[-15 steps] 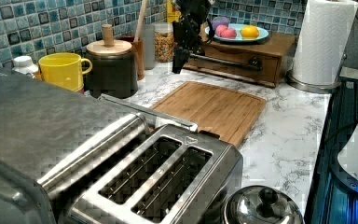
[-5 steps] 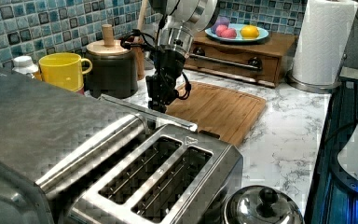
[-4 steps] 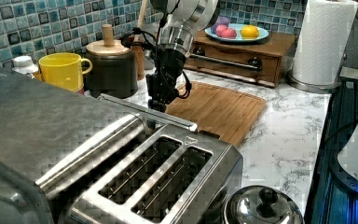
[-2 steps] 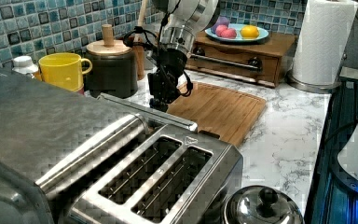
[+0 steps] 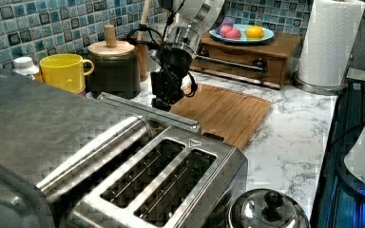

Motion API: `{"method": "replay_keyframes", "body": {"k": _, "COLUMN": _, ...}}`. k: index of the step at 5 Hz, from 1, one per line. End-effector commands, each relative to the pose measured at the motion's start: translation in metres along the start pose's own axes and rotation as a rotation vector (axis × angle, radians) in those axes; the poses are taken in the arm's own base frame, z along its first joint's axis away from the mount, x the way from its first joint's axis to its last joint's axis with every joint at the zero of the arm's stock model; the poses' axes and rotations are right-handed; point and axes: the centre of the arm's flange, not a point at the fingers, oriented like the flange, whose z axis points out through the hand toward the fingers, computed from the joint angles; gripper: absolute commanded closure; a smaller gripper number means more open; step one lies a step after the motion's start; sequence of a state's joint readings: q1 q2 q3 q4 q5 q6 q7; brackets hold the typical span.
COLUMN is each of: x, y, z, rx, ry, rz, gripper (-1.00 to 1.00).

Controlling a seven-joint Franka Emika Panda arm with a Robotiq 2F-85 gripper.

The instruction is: Close the oven.

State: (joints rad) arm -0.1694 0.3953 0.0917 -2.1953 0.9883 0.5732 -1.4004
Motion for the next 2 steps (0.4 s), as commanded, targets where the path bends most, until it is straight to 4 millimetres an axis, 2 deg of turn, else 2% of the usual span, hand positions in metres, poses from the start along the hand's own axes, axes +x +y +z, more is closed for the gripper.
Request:
{"method": "replay_keyframes", "body": {"k": 1, "x": -0.052, "y": -0.274, "z": 0.036, "rx": -0.121, "ry": 0.023, "rz": -0.484, "gripper": 1.00}}
{"method": "replay_keyframes", "body": {"k": 2, "x": -0.069, "y": -0.312, "z": 0.050, "rx": -0.332, "ry": 0.103, "rz": -0.479, "gripper": 1.00}}
